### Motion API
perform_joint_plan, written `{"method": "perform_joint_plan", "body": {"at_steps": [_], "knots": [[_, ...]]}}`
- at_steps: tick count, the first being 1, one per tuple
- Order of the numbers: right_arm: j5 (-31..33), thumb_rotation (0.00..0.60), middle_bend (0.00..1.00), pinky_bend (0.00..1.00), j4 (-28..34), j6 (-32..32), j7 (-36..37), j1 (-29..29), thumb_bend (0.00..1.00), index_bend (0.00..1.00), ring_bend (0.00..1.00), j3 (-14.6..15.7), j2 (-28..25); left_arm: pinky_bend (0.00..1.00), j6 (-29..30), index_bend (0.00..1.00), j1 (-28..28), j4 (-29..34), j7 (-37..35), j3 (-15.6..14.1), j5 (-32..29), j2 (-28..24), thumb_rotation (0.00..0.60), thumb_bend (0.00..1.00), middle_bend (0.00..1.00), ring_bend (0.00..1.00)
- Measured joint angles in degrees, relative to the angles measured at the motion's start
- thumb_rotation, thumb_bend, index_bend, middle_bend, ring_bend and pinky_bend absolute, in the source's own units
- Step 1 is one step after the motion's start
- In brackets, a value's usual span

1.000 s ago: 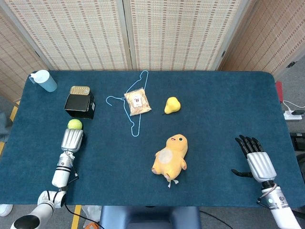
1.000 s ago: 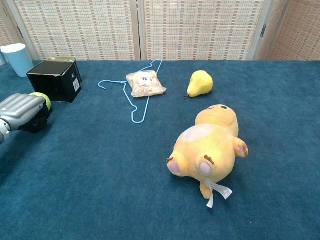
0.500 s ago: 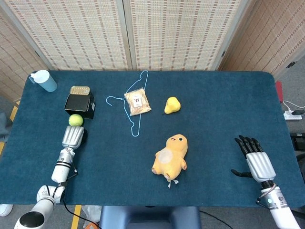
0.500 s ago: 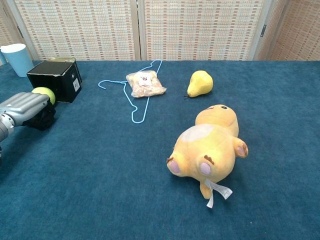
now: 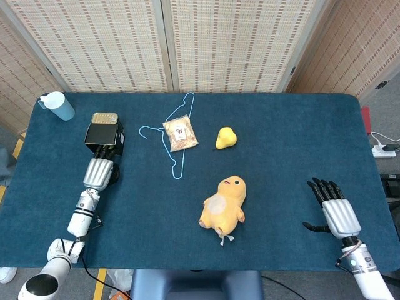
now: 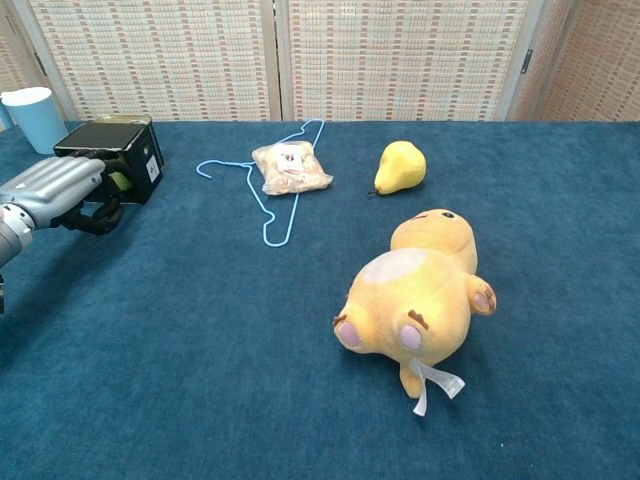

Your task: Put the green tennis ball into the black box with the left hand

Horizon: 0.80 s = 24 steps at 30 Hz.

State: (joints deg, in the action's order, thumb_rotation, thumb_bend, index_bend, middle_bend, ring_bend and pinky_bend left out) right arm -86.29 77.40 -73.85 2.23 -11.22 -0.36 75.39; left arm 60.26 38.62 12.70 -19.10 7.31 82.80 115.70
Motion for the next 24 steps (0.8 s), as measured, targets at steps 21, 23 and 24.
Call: {"method": "perform_joint_plan", "body": {"at_steps": [21,23,24], "knots": [[-1.3,0.6,0.0,0.0,-1.22,-1.46,1.56,0.04,0.0,0.0,0.0,0.13,0.42,0.0,-2.73,0.07,-0.93,3.1,0.37,-1.39,-0.05,-1.84,0.076,0.68,0.0,0.0],[-1.51,0.6,0.0,0.0,-1.3,-1.6,1.82,0.06,0.0,0.0,0.0,0.19,0.4,0.0,-2.69,0.07,-1.52,3.63,0.64,-1.59,-0.03,-2.19,0.075,0.68,0.0,0.0],[-1.62,0.6,0.0,0.0,-1.33,-1.69,1.97,0.07,0.0,0.0,0.0,0.23,0.38,0.0,-2.51,0.07,-1.9,3.92,0.75,-1.75,0.03,-2.39,0.076,0.68,0.0,0.0]]}}
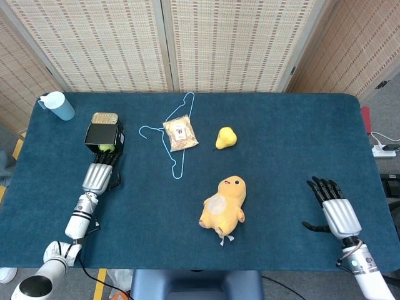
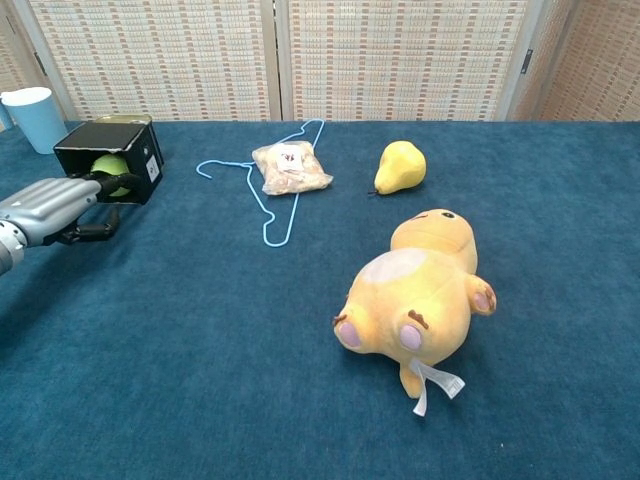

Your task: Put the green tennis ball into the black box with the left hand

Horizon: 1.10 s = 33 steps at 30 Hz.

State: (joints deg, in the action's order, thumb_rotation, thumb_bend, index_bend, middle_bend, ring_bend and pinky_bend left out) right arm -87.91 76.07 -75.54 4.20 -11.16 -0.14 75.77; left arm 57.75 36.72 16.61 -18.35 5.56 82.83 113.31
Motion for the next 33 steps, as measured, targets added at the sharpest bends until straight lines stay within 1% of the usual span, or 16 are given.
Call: {"method": "perform_joint_plan", "body": {"at_steps": [6,9,12,14,15,16,18,19,21,22,25,28,33], "knots": [[-0.73,0.6,0.0,0.0,-0.17,-0.31,0.28,-0.01,0.0,0.0,0.0,0.34,-0.05,0.0,3.52,0.1,-3.74,2.66,1.35,-1.23,0.62,-2.19,0.081,0.68,0.0,0.0],[-1.52,0.6,0.0,0.0,-0.1,-0.96,0.77,0.12,0.0,0.0,0.0,0.66,-0.24,0.0,5.62,0.11,-5.89,4.99,2.71,-1.59,0.67,-3.76,0.076,0.68,0.0,0.0],[-2.47,0.6,0.0,0.0,-0.12,-1.9,1.93,0.38,0.0,0.0,0.0,1.09,-0.6,0.0,7.82,0.11,-8.28,8.6,4.76,-1.68,0.35,-5.69,0.079,0.68,0.0,0.0],[-3.1,0.6,0.0,0.0,-0.24,-2.76,3.12,0.65,0.0,0.0,0.0,1.36,-0.92,0.0,10.16,0.11,-10.54,12.79,6.1,-1.87,0.11,-7.74,0.081,0.68,0.0,0.0],[-3.35,0.6,0.0,0.0,-0.34,-3.21,3.72,0.81,0.0,0.0,0.0,1.46,-1.08,0.0,11.29,0.11,-11.65,15.09,6.73,-2.07,0.09,-8.91,0.097,0.67,0.0,0.0],[-3.67,0.6,0.0,0.0,-0.48,-3.82,4.56,1.03,0.0,0.0,0.0,1.59,-1.29,0.0,12.91,0.11,-13.24,18.63,7.63,-2.47,0.12,-10.78,0.131,0.65,0.0,0.0],[-4.12,0.6,0.0,0.0,-0.73,-4.78,5.83,1.39,0.0,0.0,0.0,1.76,-1.6,0.0,15.79,0.11,-15.9,24.79,8.93,-3.2,0.26,-14.14,0.162,0.61,0.0,0.0],[-4.44,0.6,0.0,0.0,-0.92,-5.48,6.57,1.64,0.0,0.0,0.0,1.88,-1.77,0.0,18.12,0.11,-17.87,29.26,9.63,-3.7,0.38,-16.57,0.163,0.59,0.0,0.0],[-5.09,0.6,0.0,0.0,-1.21,-6.32,7.14,1.96,0.0,0.0,0.0,2.11,-1.92,0.0,21.94,0.11,-21.05,35.95,10.25,-4.45,0.56,-20.42,0.161,0.54,0.0,0.0],[-5.6,0.6,0.0,0.0,-1.33,-6.54,7.27,2.06,0.0,0.0,0.0,2.35,-1.98,0.0,24.35,0.11,-23.19,40.06,10.37,-4.94,0.67,-23.14,0.165,0.51,0.0,0.0],[-6.61,0.6,0.0,0.0,-1.41,-6.79,6.95,2.17,0.0,0.0,0.0,2.97,-2.02,0.0,29.66,0.11,-28.17,47.24,10.47,-5.88,0.98,-29.46,0.163,0.48,0.0,0.0],[-7.02,0.6,0.0,0.0,-1.11,-7.22,6.66,2.34,0.0,0.0,0.0,3.22,-2.09,0.0,32.2,0.11,-30.45,49.7,10.88,-6.35,1.76,-31.7,0.164,0.48,0.0,0.0],[-6.65,0.6,0.0,0.0,-1.0,-6.88,6.17,2.33,0.0,0.0,0.0,3.03,-1.97,0.0,32.08,0.11,-30.7,50.19,11.56,-6.45,2.69,-31.6,0.163,0.48,0.0,0.0]]}}
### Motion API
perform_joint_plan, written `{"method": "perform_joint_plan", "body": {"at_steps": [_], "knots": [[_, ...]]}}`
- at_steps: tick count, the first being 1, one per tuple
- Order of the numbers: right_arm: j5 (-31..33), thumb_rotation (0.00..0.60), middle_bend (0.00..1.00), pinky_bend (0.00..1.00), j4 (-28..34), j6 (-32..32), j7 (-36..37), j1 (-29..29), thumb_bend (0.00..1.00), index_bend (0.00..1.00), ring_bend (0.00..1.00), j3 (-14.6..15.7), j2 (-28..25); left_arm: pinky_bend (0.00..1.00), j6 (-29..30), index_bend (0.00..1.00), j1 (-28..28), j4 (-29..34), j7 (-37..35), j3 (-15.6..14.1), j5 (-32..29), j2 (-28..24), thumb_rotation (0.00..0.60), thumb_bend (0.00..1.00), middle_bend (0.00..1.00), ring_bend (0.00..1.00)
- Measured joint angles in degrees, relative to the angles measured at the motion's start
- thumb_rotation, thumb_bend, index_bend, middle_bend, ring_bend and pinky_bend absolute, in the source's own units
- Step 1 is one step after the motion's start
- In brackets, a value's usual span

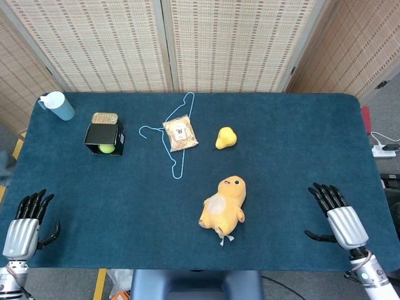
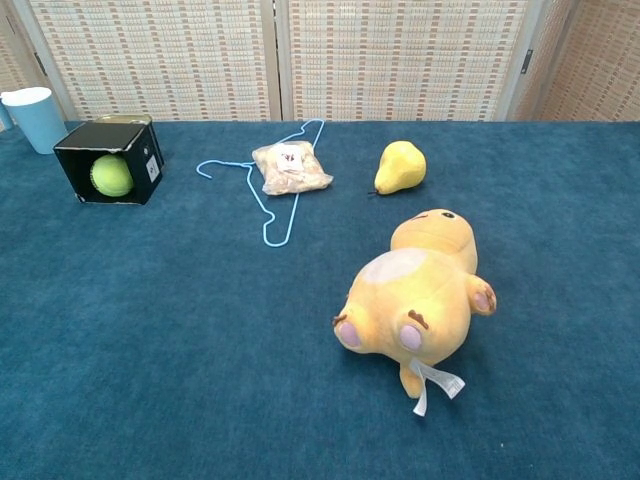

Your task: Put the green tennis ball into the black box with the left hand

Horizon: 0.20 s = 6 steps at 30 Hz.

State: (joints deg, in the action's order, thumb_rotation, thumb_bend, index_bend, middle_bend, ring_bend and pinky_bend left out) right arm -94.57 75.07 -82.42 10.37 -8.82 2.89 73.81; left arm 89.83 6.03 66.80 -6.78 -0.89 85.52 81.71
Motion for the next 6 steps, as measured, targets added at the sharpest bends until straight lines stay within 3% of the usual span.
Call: {"method": "perform_joint_plan", "body": {"at_steps": [6], "knots": [[0.54,0.6,0.0,0.0,0.0,0.75,-0.6,-0.23,0.0,0.0,0.0,-0.23,0.19,0.0,-0.03,0.11,0.06,0.13,0.37,0.74,0.7,0.69,0.161,0.48,0.0,0.0]]}}
